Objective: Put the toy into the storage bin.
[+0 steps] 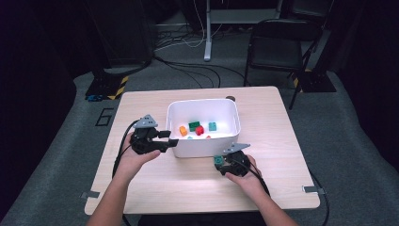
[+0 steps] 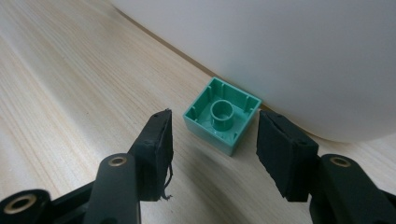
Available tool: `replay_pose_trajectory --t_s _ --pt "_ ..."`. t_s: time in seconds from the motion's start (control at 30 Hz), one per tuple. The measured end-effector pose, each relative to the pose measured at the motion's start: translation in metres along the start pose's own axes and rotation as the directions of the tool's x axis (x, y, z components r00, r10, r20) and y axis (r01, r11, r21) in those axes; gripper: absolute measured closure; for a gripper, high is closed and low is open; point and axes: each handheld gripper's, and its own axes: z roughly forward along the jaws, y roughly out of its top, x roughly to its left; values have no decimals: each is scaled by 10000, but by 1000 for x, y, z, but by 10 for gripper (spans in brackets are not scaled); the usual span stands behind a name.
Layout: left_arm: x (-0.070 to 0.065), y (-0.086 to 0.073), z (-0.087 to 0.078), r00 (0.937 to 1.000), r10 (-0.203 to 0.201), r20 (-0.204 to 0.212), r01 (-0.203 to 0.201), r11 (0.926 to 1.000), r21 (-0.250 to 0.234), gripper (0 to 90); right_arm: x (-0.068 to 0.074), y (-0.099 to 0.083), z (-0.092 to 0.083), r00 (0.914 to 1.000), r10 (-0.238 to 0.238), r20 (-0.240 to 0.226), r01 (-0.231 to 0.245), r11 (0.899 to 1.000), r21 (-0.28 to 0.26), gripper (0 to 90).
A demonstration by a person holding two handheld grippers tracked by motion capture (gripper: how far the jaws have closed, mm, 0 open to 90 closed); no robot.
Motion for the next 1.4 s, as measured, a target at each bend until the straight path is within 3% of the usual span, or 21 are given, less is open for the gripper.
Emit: replay_pose_trajectory --t_s 0.23,0.33,0.43,0.53,0.67,0.93,1.03,1.2,1.4 --pt "1 -2 -4 9999 -71 -115 70 9999 -73 481 6 3 9 9994 -343 -86 344 9994 31 440" --pt "1 -5 -5 9998 -140 -142 139 9999 -72 481 11 6 15 9974 -710 -118 709 9975 -64 439" --pt "1 -6 -5 9998 -126 -165 125 9999 -30 482 14 7 16 9974 -721 -81 722 9974 76 452" --pt "1 -8 -8 9995 -192 -257 191 9998 -52 482 17 10 22 9928 -1192 91 1190 9927 212 577" --pt "2 -10 -11 9991 -268 -343 266 9996 -58 482 18 12 22 9912 -1324 -34 1324 9908 280 584" --pt "3 -11 -11 9988 -283 -388 280 9996 -65 483 26 20 9 9900 -1230 -687 1238 9923 70 584" --pt "4 -12 -11 9987 -297 -419 294 9995 -69 483 32 24 4 9860 -1444 -834 1449 9894 3 585" --pt "6 -12 -15 9983 -362 -467 356 9993 -127 485 49 39 -14 9726 -1993 -1194 1983 9799 -201 584" --pt "10 -12 -16 9974 -455 -553 444 9988 -209 485 58 56 -31 9616 -2130 -1730 2095 9771 -383 585"
